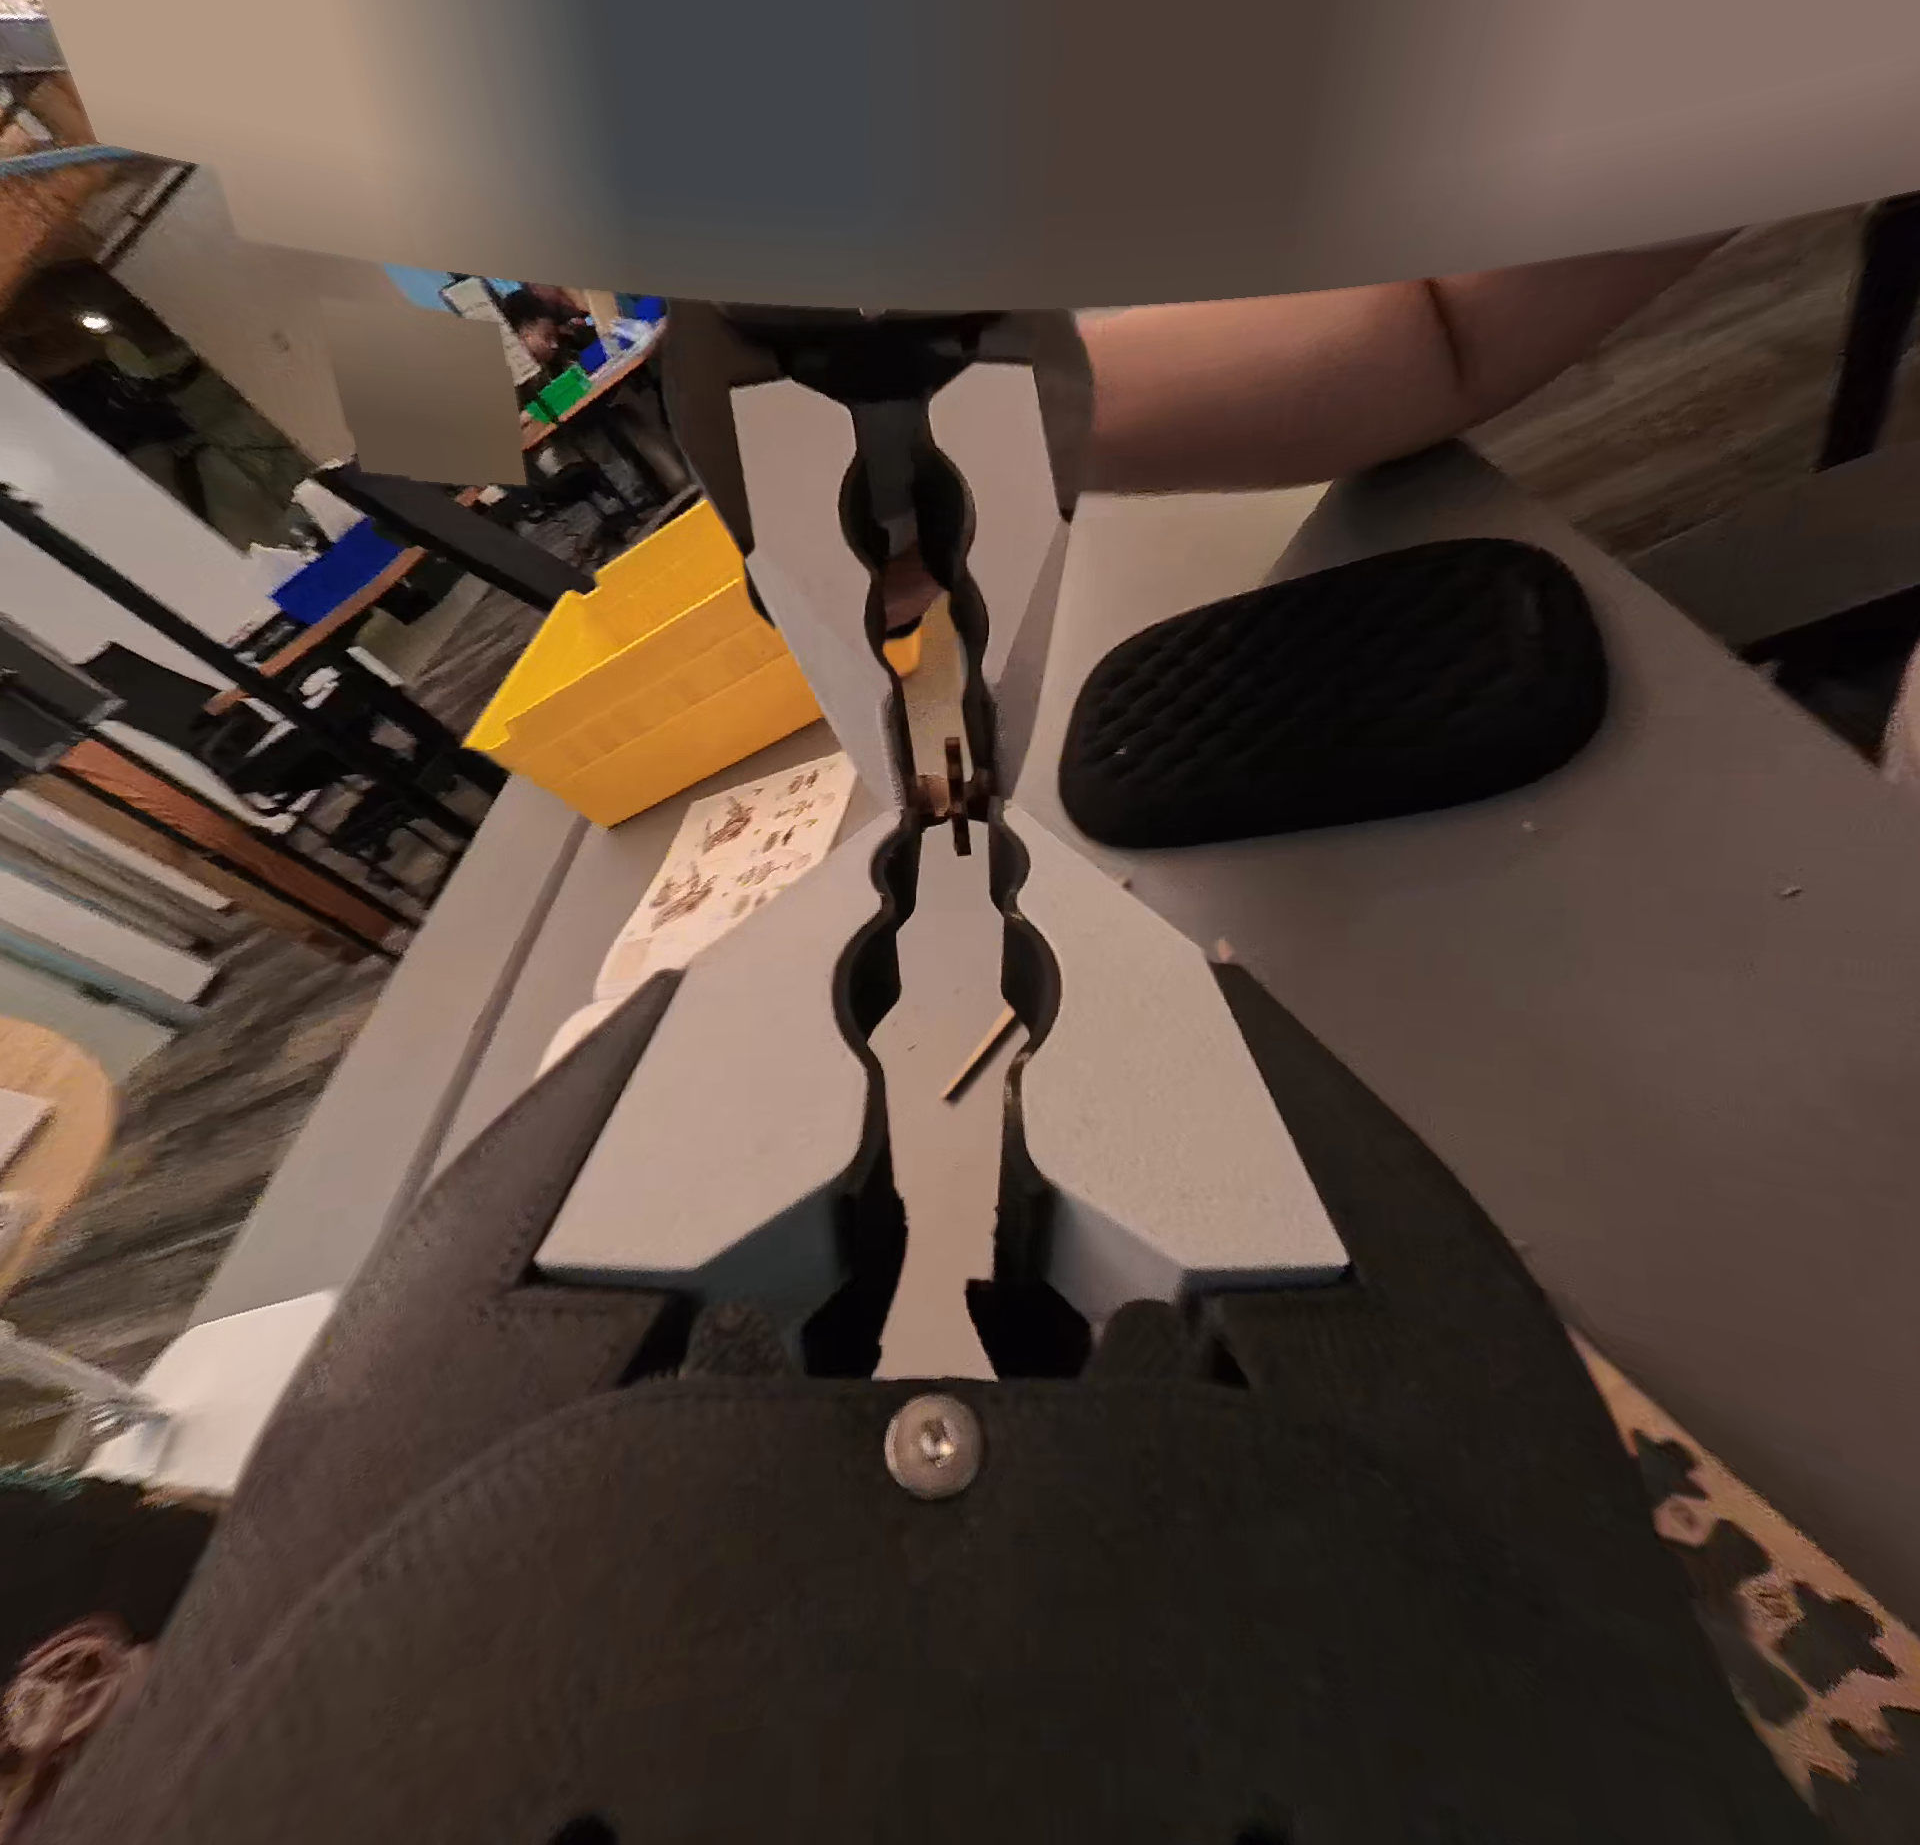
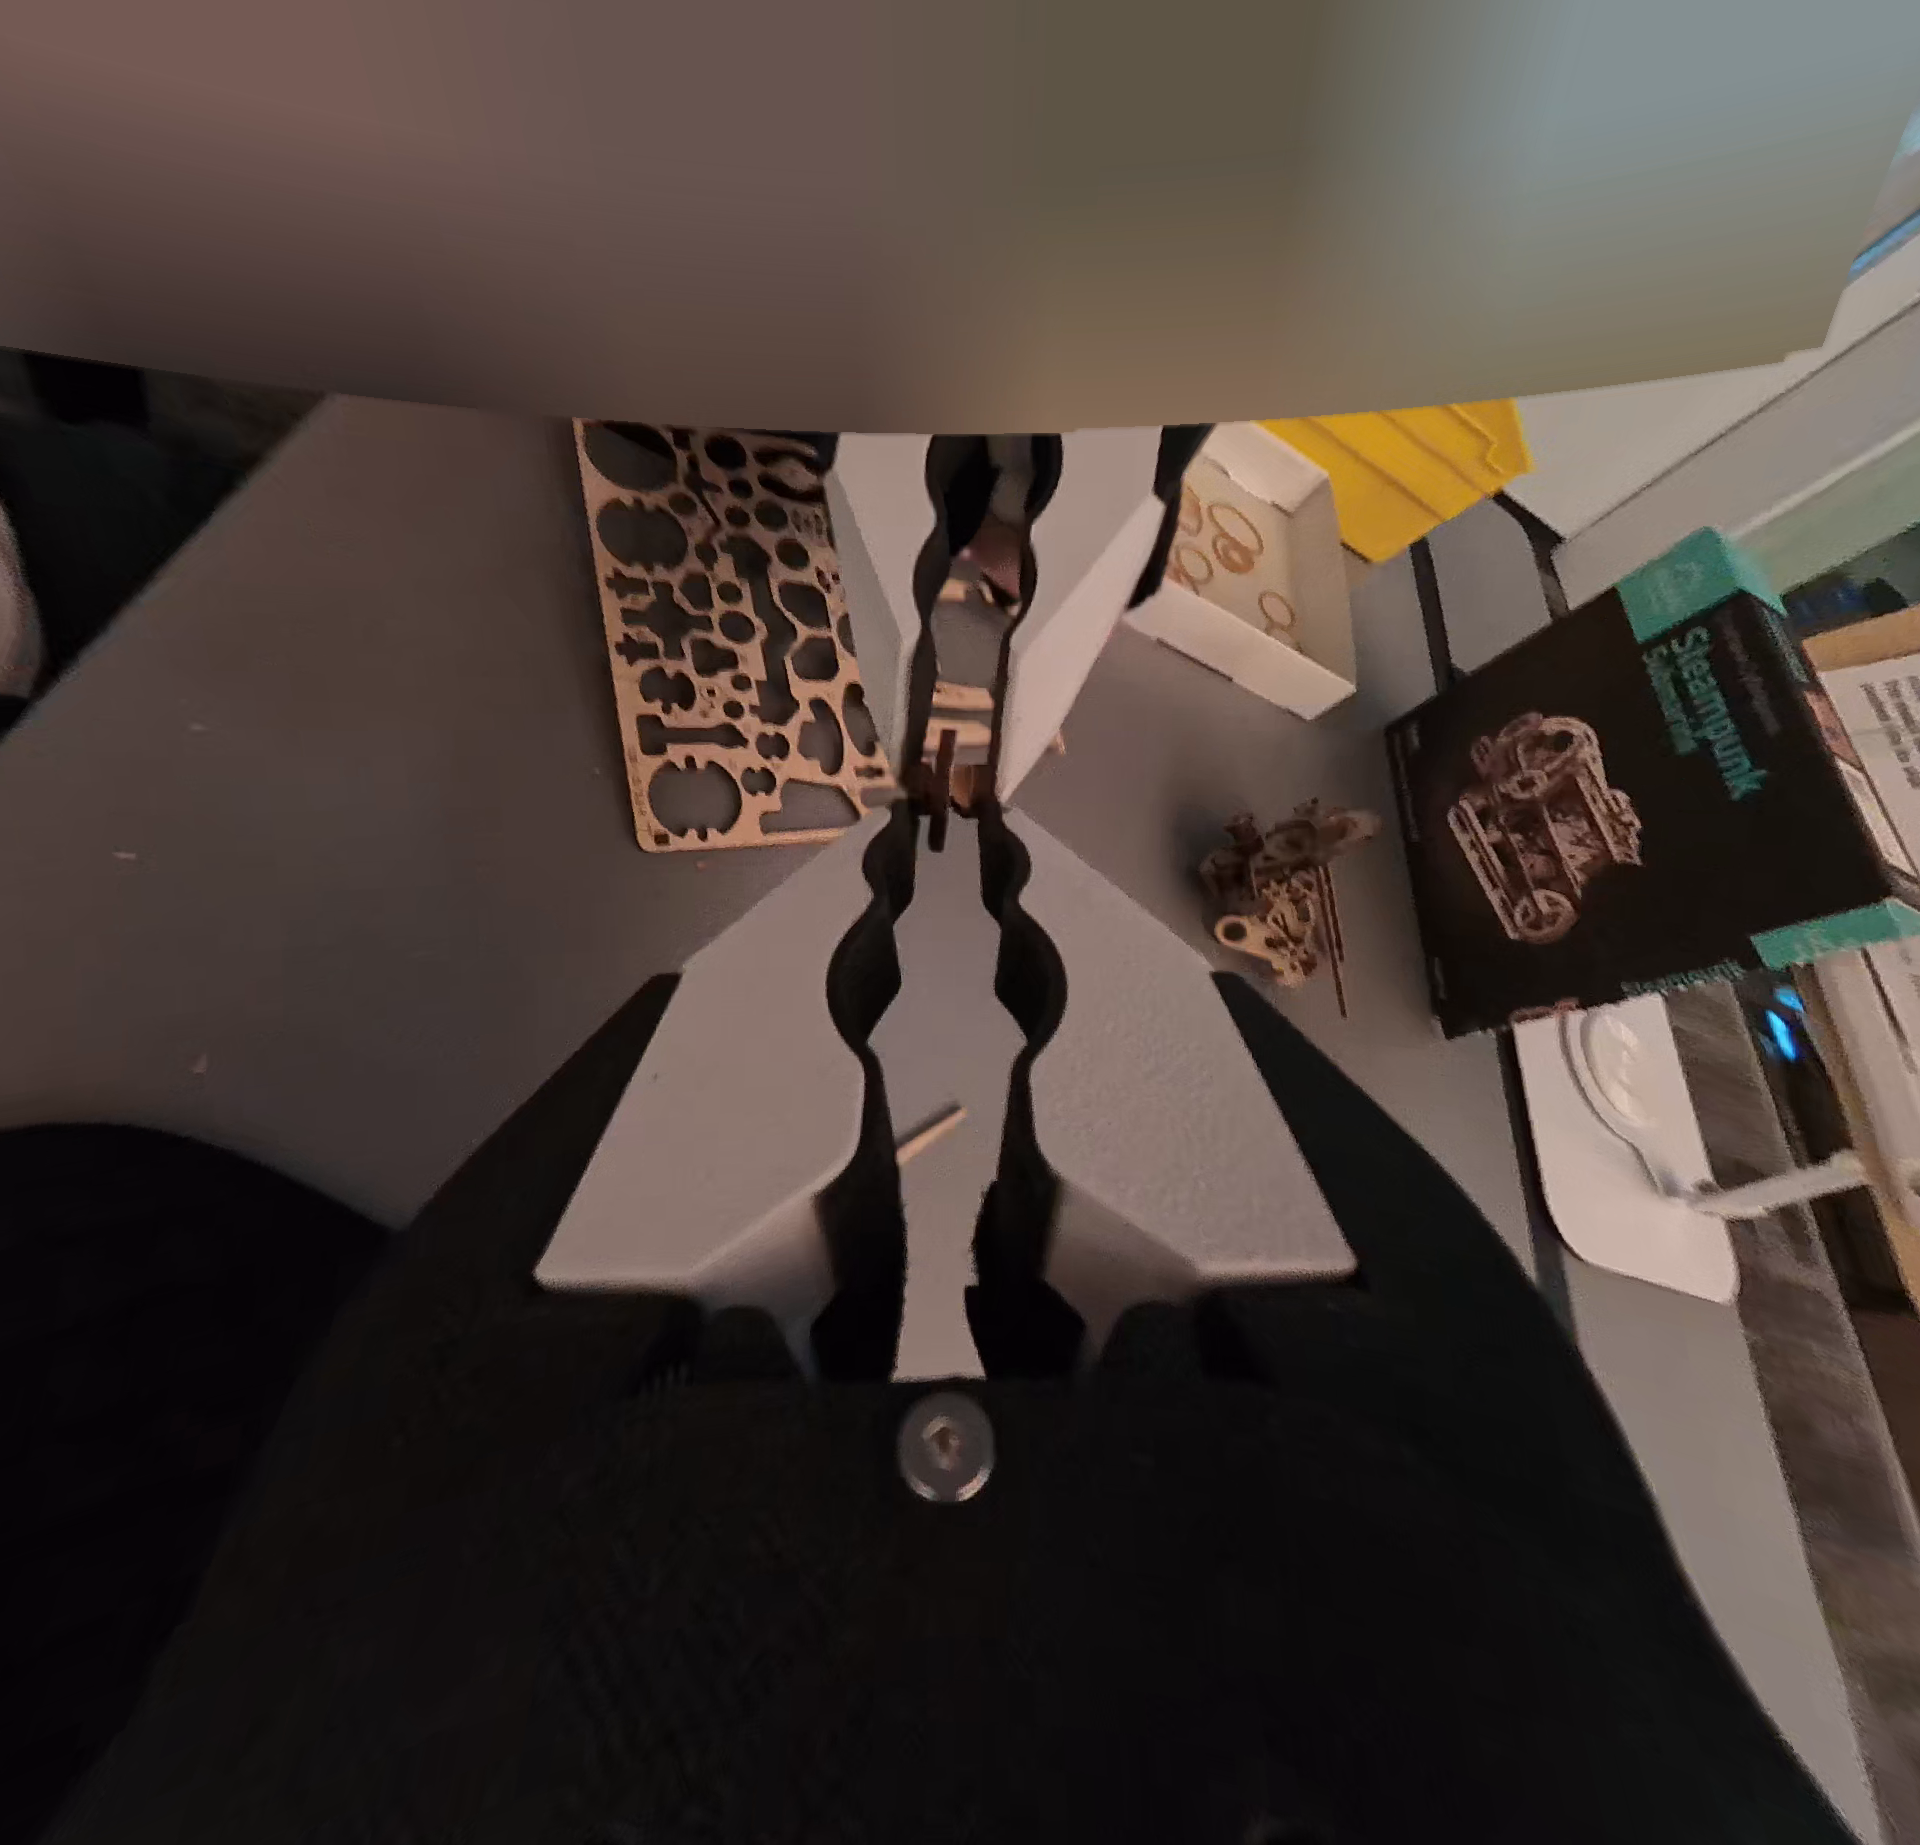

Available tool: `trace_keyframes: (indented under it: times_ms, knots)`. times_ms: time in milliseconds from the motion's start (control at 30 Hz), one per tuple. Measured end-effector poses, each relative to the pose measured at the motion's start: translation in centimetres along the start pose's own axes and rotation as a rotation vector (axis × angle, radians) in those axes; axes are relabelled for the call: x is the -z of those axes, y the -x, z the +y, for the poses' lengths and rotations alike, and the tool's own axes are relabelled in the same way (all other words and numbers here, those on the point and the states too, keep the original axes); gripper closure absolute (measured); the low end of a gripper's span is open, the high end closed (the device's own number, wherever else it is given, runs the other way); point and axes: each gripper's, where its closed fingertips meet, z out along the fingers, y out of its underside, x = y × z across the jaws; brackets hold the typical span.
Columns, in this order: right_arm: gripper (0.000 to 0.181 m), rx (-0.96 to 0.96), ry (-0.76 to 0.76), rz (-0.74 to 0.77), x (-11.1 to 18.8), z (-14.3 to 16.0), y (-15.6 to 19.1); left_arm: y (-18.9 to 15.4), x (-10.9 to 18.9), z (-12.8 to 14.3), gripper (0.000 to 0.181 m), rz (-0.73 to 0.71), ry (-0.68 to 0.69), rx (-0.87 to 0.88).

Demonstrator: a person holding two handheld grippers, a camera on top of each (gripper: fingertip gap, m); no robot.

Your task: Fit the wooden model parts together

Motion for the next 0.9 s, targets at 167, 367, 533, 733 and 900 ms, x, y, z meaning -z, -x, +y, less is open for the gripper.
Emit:
trace_keyframes:
  times_ms: [167,367,533,733,900]
  knots:
    - [0.169,0.047,0.051,0.061,0.1,0.2,-0.5,0.4,-0.3,0.1,0.167,-0.067,0.026,-0.058]
    - [0.168,0.092,0.08,0.091,0.2,0.0,-0.4,0.4,-0.3,0.2,0.17,-0.067,0.033,-0.083]
    - [0.168,0.089,0.044,0.104,0.4,-0.7,-0.7,0.6,0.2,-0.3,0.17,-0.077,0.021,-0.094]
    - [0.163,0.068,0.06,0.084,0.1,-0.4,-0.4,0.2,-0.2,0.4,0.17,-0.06,0.065,-0.117]
    - [0.168,0.107,0.075,0.057,0.1,-0.3,0.3,-0.3,-0.2,0.6,0.17,-0.029,0.076,-0.115]
